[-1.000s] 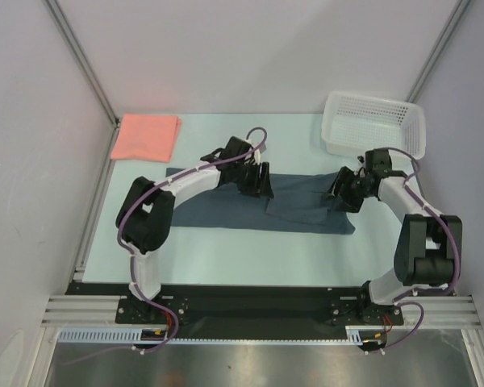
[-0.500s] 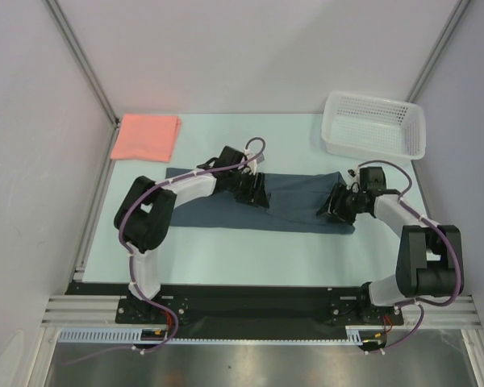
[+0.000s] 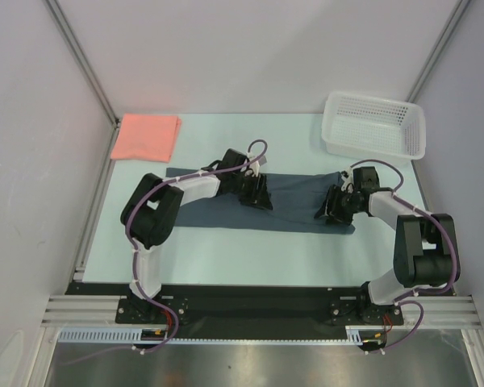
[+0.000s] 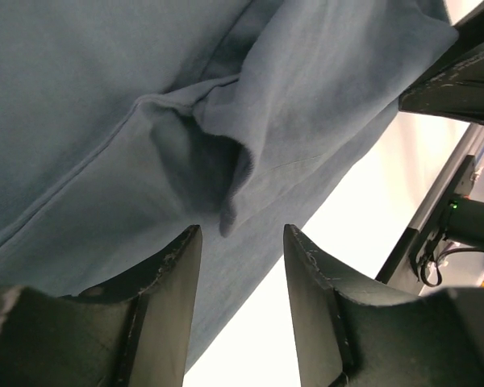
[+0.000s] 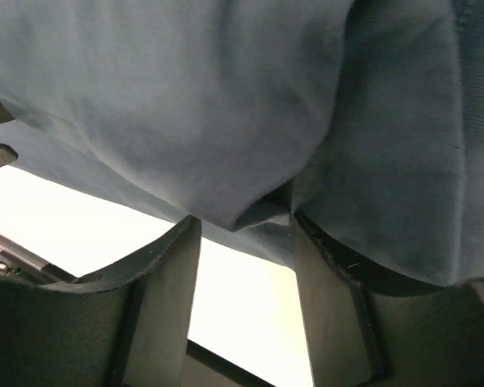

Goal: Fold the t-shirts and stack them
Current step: Fold the tshirt

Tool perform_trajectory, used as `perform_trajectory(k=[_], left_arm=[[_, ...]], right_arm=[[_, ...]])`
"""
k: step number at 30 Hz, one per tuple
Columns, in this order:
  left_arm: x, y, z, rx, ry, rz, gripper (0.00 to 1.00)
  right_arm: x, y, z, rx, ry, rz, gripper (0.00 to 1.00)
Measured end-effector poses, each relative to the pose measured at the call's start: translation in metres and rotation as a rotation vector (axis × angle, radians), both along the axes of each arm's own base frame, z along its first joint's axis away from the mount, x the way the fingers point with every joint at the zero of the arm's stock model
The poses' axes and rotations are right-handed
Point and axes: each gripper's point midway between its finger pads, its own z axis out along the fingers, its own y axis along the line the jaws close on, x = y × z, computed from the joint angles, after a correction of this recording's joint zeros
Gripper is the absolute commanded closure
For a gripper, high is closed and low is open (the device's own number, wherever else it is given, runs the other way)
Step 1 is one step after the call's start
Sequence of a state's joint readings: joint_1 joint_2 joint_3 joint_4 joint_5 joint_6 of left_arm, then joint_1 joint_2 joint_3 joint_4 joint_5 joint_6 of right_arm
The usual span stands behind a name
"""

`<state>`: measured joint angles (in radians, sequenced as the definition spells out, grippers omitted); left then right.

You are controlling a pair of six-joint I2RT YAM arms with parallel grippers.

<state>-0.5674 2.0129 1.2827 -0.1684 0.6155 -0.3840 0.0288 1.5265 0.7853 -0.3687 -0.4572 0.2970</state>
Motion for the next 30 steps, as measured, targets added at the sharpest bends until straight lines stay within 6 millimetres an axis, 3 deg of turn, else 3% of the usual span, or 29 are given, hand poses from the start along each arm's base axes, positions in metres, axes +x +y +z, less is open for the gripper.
perform_trajectory(k=[10,16,22,24,27,30], left_arm=[[-0.001,-0.007,0.000,-0.033,0.030,0.008,0.71],[0.000,-0.009,-0.005,-0.027,0.056,0.017,0.84],[0.002,-0.012,0.002,-0.044,0.059,0.012,1.00],[0.001,-0.012,0.002,-0.043,0.067,0.015,1.00],[0.000,-0.012,0.003,-0.041,0.086,0.023,1.00],[-0.001,-0.011,0.004,-0.037,0.102,0.030,1.00]], right_arm=[[0.013,-0.007,0.009,-0.050,-0.036,0.026,0.47],[0.014,-0.004,0.000,-0.045,-0.017,0.056,0.53],[0.014,-0.001,-0.001,-0.039,-0.026,0.080,0.81],[0.014,0.000,0.000,-0.032,-0.026,0.079,0.89],[0.013,0.002,0.006,-0.018,-0.034,0.077,0.98],[0.009,0.004,0.016,0.002,-0.035,0.067,1.00]])
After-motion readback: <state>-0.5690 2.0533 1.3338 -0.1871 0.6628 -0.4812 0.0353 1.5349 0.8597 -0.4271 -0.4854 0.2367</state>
